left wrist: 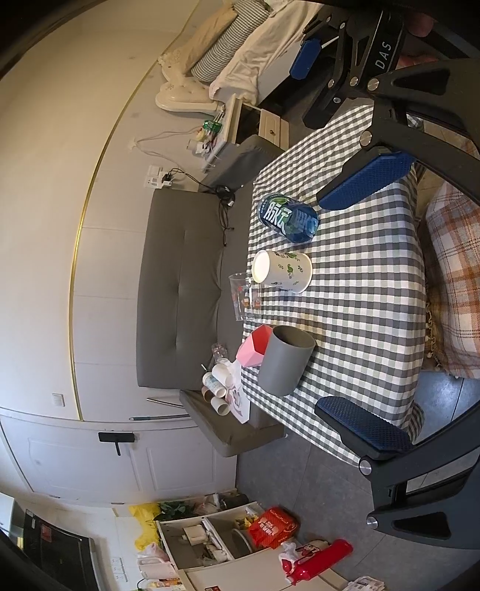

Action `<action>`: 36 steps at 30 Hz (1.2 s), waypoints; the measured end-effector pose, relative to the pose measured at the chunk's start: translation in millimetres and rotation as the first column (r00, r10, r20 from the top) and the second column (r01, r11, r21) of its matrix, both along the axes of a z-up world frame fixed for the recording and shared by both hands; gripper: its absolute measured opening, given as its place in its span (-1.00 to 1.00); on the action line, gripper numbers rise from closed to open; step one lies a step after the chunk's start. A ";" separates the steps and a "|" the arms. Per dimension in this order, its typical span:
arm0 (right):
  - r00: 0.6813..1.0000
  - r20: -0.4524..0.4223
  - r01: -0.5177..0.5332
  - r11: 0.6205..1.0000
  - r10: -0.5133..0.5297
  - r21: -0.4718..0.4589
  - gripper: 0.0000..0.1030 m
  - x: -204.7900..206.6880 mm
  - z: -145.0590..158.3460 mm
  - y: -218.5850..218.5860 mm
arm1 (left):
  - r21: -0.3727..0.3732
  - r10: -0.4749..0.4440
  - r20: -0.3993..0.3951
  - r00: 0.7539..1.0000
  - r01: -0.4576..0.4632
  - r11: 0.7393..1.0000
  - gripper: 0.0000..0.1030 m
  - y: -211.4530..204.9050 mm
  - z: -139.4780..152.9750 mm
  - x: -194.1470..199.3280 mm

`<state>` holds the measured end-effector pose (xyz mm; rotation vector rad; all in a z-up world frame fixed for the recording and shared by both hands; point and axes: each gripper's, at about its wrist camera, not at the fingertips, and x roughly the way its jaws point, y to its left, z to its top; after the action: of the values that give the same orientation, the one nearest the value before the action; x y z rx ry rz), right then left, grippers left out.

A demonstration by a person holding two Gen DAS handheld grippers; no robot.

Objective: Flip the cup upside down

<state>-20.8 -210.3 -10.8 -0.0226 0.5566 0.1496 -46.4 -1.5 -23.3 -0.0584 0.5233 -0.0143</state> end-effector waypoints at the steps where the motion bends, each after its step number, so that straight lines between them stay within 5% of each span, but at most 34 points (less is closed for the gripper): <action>1: 1.000 -0.002 -0.001 1.000 0.001 0.000 1.00 0.1 -0.1 0.1 | 0.001 0.000 0.000 1.000 0.000 1.000 1.00 0.1 0.0 0.0; 36: 1.000 -0.021 -0.014 1.000 0.014 -0.006 1.00 1.8 -5.3 3.6 | 0.001 0.003 0.000 1.000 -0.003 1.000 1.00 0.5 0.3 0.4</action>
<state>-19.0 -206.6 -16.1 -0.0309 0.5780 0.1622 -46.0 -1.0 -23.0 -0.0581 0.5232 -0.0115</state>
